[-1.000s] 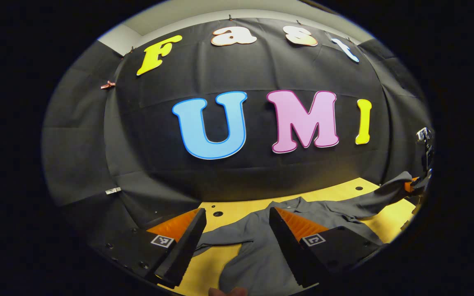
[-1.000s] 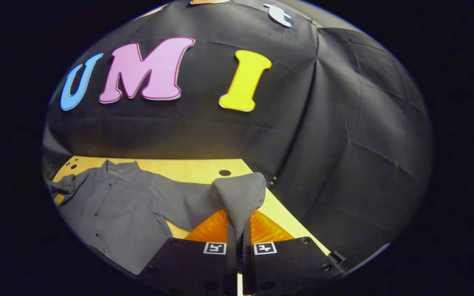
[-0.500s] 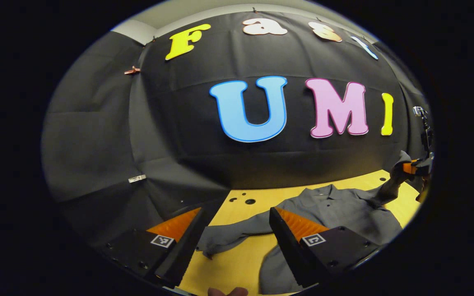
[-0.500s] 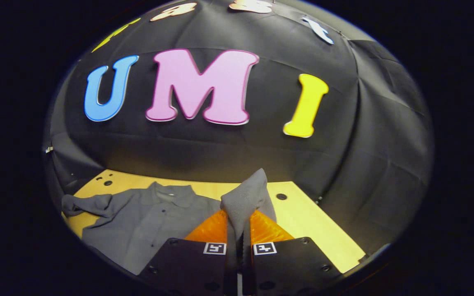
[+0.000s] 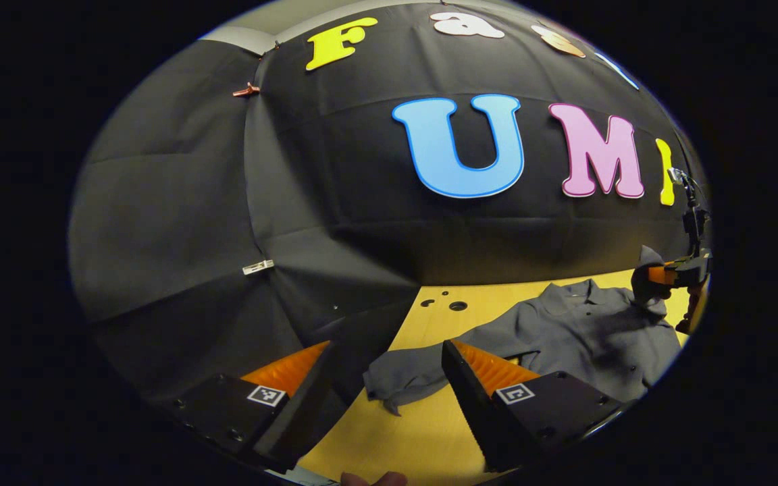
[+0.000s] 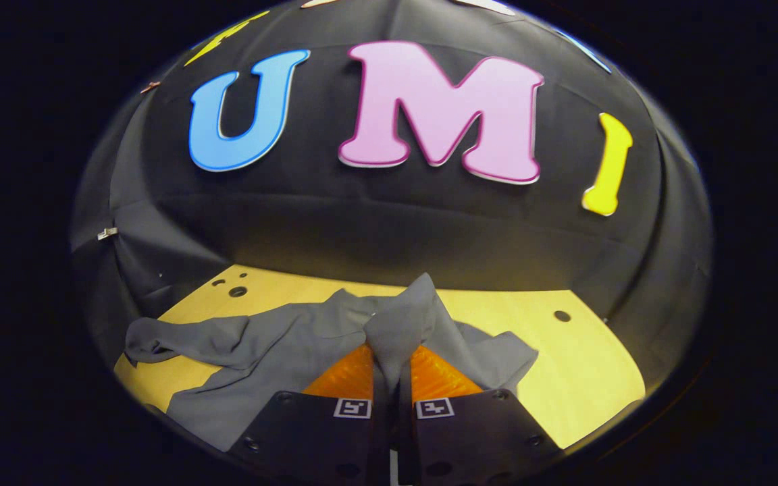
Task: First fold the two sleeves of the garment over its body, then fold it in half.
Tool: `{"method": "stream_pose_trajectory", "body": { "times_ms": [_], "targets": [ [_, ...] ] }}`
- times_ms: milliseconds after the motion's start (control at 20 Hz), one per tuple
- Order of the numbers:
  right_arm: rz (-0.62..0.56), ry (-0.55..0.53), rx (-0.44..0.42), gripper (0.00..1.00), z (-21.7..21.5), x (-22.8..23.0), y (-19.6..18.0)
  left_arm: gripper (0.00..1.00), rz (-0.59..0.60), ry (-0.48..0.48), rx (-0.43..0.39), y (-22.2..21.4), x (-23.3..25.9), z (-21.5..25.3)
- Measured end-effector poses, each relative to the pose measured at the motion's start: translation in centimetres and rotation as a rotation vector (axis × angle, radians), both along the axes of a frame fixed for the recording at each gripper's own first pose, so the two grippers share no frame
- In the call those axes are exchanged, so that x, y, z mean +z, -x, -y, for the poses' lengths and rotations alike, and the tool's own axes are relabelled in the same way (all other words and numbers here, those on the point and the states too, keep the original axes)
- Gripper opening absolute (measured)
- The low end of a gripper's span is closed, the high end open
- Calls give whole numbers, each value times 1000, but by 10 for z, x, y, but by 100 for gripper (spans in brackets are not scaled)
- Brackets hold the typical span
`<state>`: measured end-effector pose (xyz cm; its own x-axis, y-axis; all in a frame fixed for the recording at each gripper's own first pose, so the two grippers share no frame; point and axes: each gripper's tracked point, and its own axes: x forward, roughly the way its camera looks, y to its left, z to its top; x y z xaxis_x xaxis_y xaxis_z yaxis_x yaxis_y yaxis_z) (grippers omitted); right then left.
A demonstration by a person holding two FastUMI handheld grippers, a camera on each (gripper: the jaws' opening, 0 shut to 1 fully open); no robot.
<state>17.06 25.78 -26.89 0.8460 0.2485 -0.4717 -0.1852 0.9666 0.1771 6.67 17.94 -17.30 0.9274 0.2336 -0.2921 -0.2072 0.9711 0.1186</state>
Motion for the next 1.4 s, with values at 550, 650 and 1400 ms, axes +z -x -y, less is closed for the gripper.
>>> {"method": "stream_pose_trajectory", "body": {
  "times_ms": [550,650,1400],
  "targets": [
    [-175,-7,120,19,-113,-97,1,97,-86,77,29,-37,-71,-32],
    [-207,-29,126,23,-125,-107,3,97,-106,104,31,-44,-87,-34],
    [-205,-199,254,75,-166,-53,36,97,-249,176,-20,-89,-167,-30]
  ]
}}
